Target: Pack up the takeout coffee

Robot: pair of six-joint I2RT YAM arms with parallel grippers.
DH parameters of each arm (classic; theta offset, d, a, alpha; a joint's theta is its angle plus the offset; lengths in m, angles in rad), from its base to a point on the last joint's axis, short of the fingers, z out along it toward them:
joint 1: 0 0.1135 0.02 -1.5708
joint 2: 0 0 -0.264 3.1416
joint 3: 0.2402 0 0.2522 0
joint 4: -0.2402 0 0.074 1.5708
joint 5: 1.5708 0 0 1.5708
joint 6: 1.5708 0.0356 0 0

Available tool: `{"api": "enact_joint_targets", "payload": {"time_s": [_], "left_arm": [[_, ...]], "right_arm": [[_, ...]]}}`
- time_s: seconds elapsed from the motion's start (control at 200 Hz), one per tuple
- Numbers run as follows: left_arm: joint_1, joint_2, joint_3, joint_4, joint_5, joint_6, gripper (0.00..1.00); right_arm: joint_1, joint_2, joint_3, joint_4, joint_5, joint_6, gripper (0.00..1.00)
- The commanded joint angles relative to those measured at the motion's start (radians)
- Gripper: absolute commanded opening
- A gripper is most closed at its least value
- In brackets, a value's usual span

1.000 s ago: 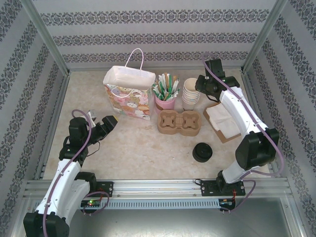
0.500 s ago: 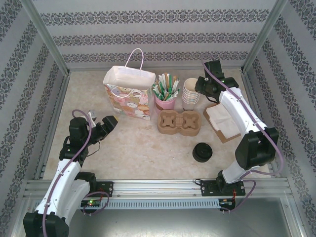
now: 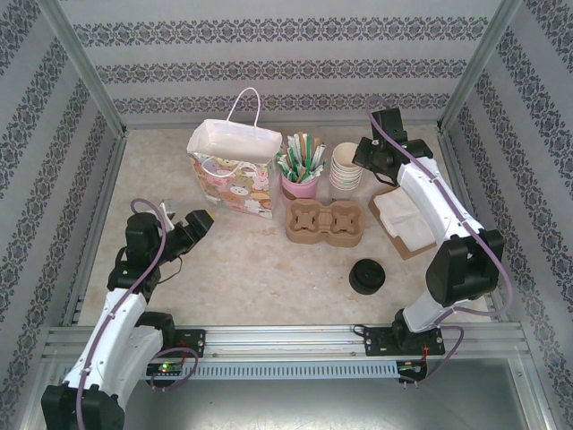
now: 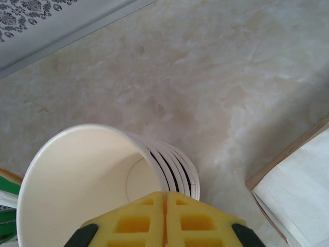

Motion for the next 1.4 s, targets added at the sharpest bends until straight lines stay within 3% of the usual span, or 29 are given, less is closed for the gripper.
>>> {"api": "enact_joint_targets", "payload": {"time_s": [0.0, 0.17, 0.65, 1.014, 1.209, 1.394], "left_arm": [[-0.012, 0.002, -0.002, 0.060, -0.004, -0.018, 0.80], [-0.013, 0.007, -0.001, 0.071, 0.000, -0.026, 0.80], [-0.039, 0.012, -0.012, 0.082, -0.001, -0.035, 0.79], [-0.060, 0.033, -0.020, 0.112, -0.025, -0.064, 0.79], [-0.100, 0.082, -0.007, 0.154, -0.030, -0.074, 0.78], [-0.220, 0.181, 0.001, 0.232, -0.099, -0.073, 0.79]], "right_arm": [[-0.008, -0.007, 0.041, -0.023, -0.004, 0.011, 0.06], [-0.020, -0.022, 0.049, -0.020, -0.024, 0.024, 0.00], [-0.051, -0.091, 0.128, -0.034, -0.059, 0.030, 0.00], [-0.045, -0.264, 0.119, -0.047, -0.069, 0.051, 0.00], [0.060, -0.413, 0.075, -0.136, -0.057, 0.054, 0.00], [0.257, -0.604, -0.119, -0.170, 0.020, 0.160, 0.00]]}}
